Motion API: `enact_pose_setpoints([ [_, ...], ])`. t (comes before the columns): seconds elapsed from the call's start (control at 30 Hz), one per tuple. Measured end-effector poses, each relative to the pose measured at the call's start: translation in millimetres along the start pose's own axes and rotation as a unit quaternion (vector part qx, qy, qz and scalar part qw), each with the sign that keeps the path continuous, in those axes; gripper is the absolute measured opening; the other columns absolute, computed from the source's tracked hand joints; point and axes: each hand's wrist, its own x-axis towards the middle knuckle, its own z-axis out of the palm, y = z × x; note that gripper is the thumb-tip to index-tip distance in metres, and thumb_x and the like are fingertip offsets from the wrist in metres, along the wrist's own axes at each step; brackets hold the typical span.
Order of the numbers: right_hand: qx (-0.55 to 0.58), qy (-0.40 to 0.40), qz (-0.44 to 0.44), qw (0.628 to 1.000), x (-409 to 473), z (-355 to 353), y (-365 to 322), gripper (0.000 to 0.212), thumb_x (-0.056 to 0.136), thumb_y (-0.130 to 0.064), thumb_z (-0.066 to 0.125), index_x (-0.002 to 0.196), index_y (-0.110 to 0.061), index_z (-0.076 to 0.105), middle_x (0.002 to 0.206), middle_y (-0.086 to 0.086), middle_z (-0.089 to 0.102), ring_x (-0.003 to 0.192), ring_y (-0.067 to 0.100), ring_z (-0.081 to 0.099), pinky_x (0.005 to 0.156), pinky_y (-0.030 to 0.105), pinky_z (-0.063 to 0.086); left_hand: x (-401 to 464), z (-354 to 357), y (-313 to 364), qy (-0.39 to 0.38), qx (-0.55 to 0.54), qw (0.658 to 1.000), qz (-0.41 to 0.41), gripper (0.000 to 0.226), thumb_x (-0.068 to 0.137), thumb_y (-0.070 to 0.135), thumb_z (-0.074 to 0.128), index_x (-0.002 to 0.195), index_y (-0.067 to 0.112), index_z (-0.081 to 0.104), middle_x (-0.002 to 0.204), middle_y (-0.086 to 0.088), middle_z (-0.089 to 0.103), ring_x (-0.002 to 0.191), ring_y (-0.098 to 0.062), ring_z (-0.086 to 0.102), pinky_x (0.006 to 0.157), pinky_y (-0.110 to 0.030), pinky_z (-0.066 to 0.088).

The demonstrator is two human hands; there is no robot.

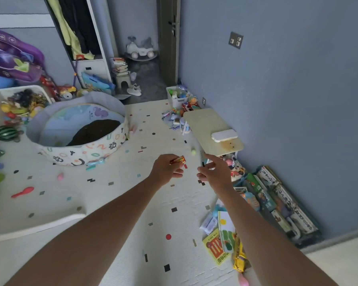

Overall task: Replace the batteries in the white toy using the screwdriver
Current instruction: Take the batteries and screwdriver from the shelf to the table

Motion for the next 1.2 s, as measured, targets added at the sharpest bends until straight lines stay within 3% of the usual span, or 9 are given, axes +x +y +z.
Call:
enact_pose_setpoints([
  [0.07, -0.011, 0.012, 0.010, 1.000, 44, 9, 2, 0.049, 0.082, 0.002, 0.074, 0.128, -0.009, 0.062, 0.088, 0.024, 0.066, 0.057, 0.022, 0.070, 0.058, 0.027, 0.063, 50, -5, -5, -0.013, -0.006, 1.000, 0.001, 0.009, 0.094, 0.004, 0.064, 0.099, 0.001, 0.071, 0.080, -0.012, 0.073, 0.073, -0.022, 0.074, 0.065, -0.031, 0.064],
  [0.17, -0.040, 0.043, 0.022, 0.998, 108, 22, 3, 0.047, 0.082, 0.000, 0.074, 0.126, -0.010, 0.064, 0.090, 0.023, 0.068, 0.053, 0.011, 0.069, 0.061, 0.036, 0.065, 131, -11, -10, -0.034, -0.011, 0.999, -0.005, 0.014, 0.093, 0.002, 0.064, 0.103, -0.006, 0.070, 0.085, -0.021, 0.070, 0.070, -0.021, 0.073, 0.058, -0.024, 0.061],
  [0.27, -0.050, 0.070, 0.031, 0.996, 169, 33, 0, 0.046, 0.083, -0.002, 0.075, 0.127, -0.008, 0.064, 0.083, 0.008, 0.066, 0.049, -0.008, 0.065, 0.048, 0.012, 0.054, 208, -16, -11, -0.069, -0.008, 0.998, -0.002, 0.013, 0.093, 0.003, 0.064, 0.101, -0.007, 0.069, 0.084, -0.021, 0.067, 0.073, -0.025, 0.073, 0.058, -0.025, 0.061],
  [0.33, -0.041, 0.080, 0.044, 0.995, 208, 39, -1, 0.046, 0.083, -0.001, 0.074, 0.128, -0.008, 0.063, 0.081, 0.005, 0.066, 0.046, -0.008, 0.064, 0.048, 0.007, 0.051, 255, -17, -10, -0.092, 0.001, 0.996, -0.003, 0.013, 0.093, 0.005, 0.065, 0.099, -0.007, 0.069, 0.083, -0.021, 0.067, 0.078, -0.033, 0.075, 0.065, -0.034, 0.064],
  [0.43, -0.021, 0.105, 0.062, 0.992, 264, 46, -2, 0.048, 0.083, 0.000, 0.074, 0.129, -0.010, 0.063, 0.085, 0.010, 0.069, 0.045, -0.005, 0.064, 0.048, 0.007, 0.051, 323, -11, -9, -0.120, 0.004, 0.993, -0.010, 0.014, 0.093, 0.005, 0.065, 0.098, -0.008, 0.068, 0.081, -0.021, 0.066, 0.080, -0.037, 0.074, 0.073, -0.045, 0.064],
  [0.8, 0.081, 0.179, 0.138, 0.971, 509, 56, 54, 0.051, 0.083, 0.002, 0.076, 0.130, -0.015, 0.064, 0.093, 0.014, 0.068, 0.071, 0.030, 0.077, 0.066, 0.029, 0.064, 587, 61, -49, -0.214, 0.035, 0.975, -0.051, 0.015, 0.093, 0.010, 0.067, 0.099, -0.003, 0.070, 0.083, -0.015, 0.071, 0.084, -0.032, 0.076, 0.070, -0.034, 0.063],
  [0.9, 0.090, 0.199, 0.172, 0.961, 558, 56, 79, 0.053, 0.082, 0.003, 0.077, 0.129, -0.016, 0.065, 0.089, 0.012, 0.068, 0.070, 0.030, 0.077, 0.071, 0.039, 0.065, 644, 85, -65, -0.245, 0.038, 0.967, -0.063, 0.019, 0.093, 0.014, 0.068, 0.104, -0.002, 0.070, 0.087, -0.015, 0.074, 0.084, -0.028, 0.077, 0.074, -0.038, 0.064],
  [1.07, 0.082, 0.250, 0.215, 0.940, 625, 55, 114, 0.051, 0.084, 0.000, 0.077, 0.129, -0.020, 0.063, 0.088, 0.005, 0.068, 0.060, 0.011, 0.075, 0.060, 0.023, 0.062, 736, 125, -95, -0.333, 0.052, 0.938, -0.081, 0.019, 0.093, 0.014, 0.068, 0.106, 0.000, 0.070, 0.084, -0.010, 0.074, 0.083, -0.025, 0.078, 0.075, -0.039, 0.064],
  [1.2, 0.082, 0.322, 0.252, 0.909, 681, 65, 152, 0.054, 0.083, -0.003, 0.078, 0.131, -0.020, 0.063, 0.090, 0.007, 0.072, 0.063, 0.013, 0.076, 0.064, 0.028, 0.064, 814, 159, -129, -0.417, 0.085, 0.901, -0.078, 0.019, 0.094, 0.015, 0.067, 0.109, 0.003, 0.070, 0.087, -0.013, 0.075, 0.082, -0.024, 0.077, 0.075, -0.038, 0.064],
])
